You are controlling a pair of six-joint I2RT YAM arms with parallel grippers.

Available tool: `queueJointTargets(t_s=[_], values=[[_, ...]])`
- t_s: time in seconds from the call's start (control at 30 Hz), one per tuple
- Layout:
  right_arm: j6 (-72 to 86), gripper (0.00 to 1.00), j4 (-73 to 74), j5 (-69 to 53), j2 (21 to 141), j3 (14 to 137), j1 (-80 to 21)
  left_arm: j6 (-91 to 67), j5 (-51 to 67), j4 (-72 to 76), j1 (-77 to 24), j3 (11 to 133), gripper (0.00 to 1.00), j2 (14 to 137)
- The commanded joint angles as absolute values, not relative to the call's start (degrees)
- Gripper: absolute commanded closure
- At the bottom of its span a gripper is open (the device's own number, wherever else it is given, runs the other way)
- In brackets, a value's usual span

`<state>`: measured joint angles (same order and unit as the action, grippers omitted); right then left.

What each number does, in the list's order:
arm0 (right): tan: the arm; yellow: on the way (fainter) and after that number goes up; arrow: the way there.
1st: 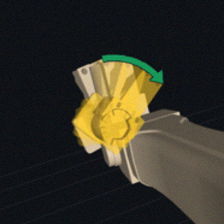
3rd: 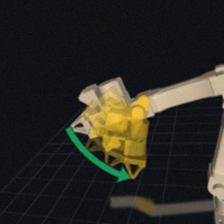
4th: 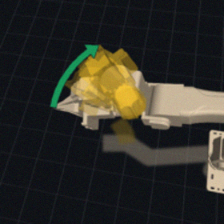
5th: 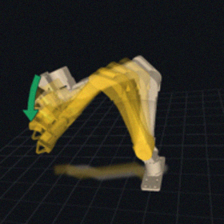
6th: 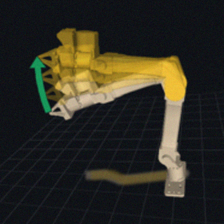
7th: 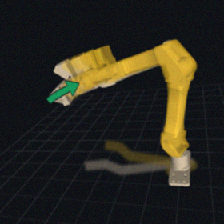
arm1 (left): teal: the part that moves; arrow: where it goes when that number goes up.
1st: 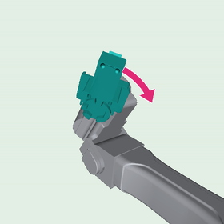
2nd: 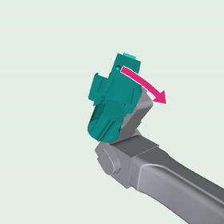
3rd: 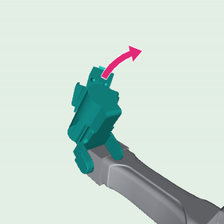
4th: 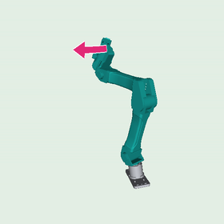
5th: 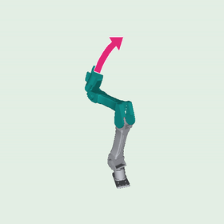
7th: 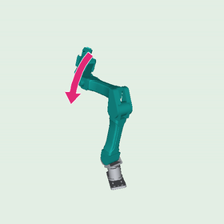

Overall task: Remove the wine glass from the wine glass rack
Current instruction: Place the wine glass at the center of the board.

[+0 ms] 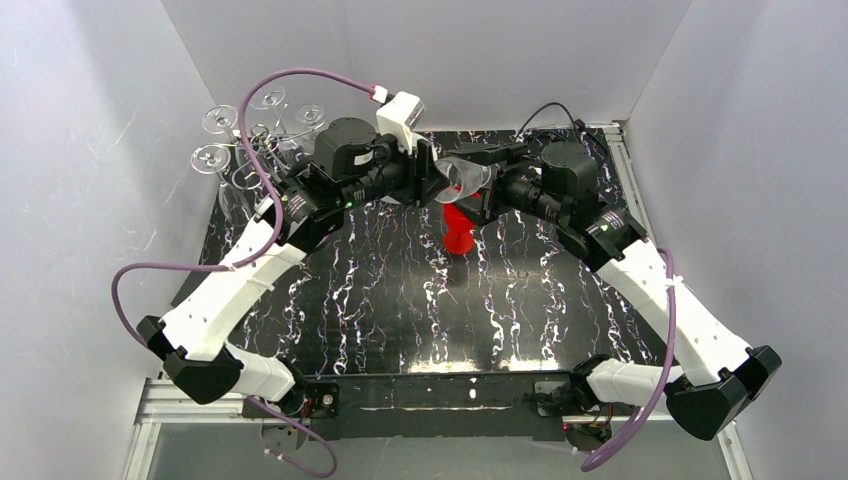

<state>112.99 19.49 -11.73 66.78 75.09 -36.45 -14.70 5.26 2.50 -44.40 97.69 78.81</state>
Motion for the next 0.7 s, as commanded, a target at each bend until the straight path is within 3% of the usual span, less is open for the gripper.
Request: queueJointTargets(t_s=[0.0,0.33,0.57,0.67], values=[[116.0,0.99,12.6,-12.3,64.3,74.8,-36.3,-12.3,2.8,5.4,-46.0,99.8,0.59,79.4],[117.9,0.99,11.2,-12.8,62.9,72.9,-36.3,-11.0,0.9,6.1,-48.4,101.3,0.71,81.5],[118.0,0.99,10.8,-12.9,62.0,71.6,-36.3,-11.1,-3.1,6.0,-49.6,102.3,0.97,82.3],[118.2,0.99,10.2,-13.0,61.9,71.1,-36.3,-11.8,-3.8,6.3,-50.1,102.1,1.0,82.2]])
